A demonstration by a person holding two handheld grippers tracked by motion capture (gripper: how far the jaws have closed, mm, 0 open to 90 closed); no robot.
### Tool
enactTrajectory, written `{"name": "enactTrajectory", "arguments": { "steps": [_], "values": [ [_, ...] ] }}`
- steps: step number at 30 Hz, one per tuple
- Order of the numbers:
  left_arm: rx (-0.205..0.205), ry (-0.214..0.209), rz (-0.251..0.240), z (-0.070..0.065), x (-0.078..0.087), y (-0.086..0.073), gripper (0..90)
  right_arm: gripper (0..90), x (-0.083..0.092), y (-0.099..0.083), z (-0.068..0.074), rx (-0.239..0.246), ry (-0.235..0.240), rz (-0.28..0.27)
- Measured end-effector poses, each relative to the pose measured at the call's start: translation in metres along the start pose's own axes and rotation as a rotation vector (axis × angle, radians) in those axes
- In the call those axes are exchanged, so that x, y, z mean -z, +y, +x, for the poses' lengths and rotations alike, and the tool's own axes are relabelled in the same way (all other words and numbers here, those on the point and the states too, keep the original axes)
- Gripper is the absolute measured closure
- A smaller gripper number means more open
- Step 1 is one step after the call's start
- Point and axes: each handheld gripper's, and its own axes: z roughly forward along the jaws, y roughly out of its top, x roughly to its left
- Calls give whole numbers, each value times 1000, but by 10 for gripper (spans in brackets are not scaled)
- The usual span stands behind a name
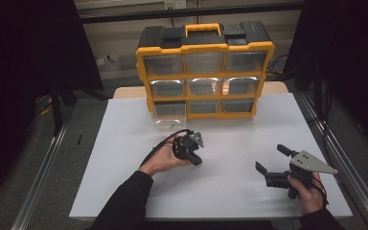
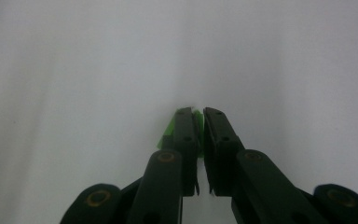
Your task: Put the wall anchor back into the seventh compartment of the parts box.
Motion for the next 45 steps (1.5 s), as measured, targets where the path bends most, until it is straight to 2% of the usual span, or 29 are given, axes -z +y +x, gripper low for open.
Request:
{"name": "enactTrajectory", "arguments": {
  "steps": [2, 4, 5, 7, 9, 10, 11, 13, 21, 22, 27, 30, 42, 44, 45],
  "values": [
    [3, -16, 7, 2, 1, 0, 846, 7, 0, 0, 0, 1, 0, 0],
    [13, -13, -3, 2, 1, 0, 846, 7, 0, 0, 0, 0, -1, -1],
    [6, -2, 9, 2, 2, 0, 846, 7, 0, 0, 0, 0, -1, -1],
    [22, -16, -3, 3, 3, -1, 847, 7, 0, 0, 0, 0, -1, 0],
    [28, -10, -28, 4, 4, -2, 847, 7, 0, 0, 0, -1, -2, -1],
    [23, 2, -19, 4, 5, -2, 847, 7, 0, 0, 0, -1, -2, -2],
    [34, -8, -35, 4, 6, -2, 847, 7, 0, 0, 0, 0, -2, -2],
    [37, 2, -36, 4, 9, -2, 846, 7, 0, 0, 0, -1, -1, -1],
    [58, 15, -112, 6, 20, -4, 847, 7, 0, 0, 0, -1, -2, -4],
    [60, 10, -114, 7, 22, -4, 846, 7, 0, 0, 0, 0, -2, -3],
    [65, 37, -129, 8, 28, -6, 846, 7, 1, 0, 0, 0, -1, -2],
    [85, 41, -150, 8, 32, -7, 847, 7, 1, 0, 0, 0, 0, -3],
    [79, 63, -177, 12, 52, -10, 847, 7, 1, 0, 0, 0, 0, -5],
    [93, 78, -203, 12, 53, -11, 846, 7, 0, 0, 0, 0, 0, -4],
    [79, 57, -186, 14, 56, -11, 846, 7, 0, 0, 0, 0, 0, -4]
  ]
}}
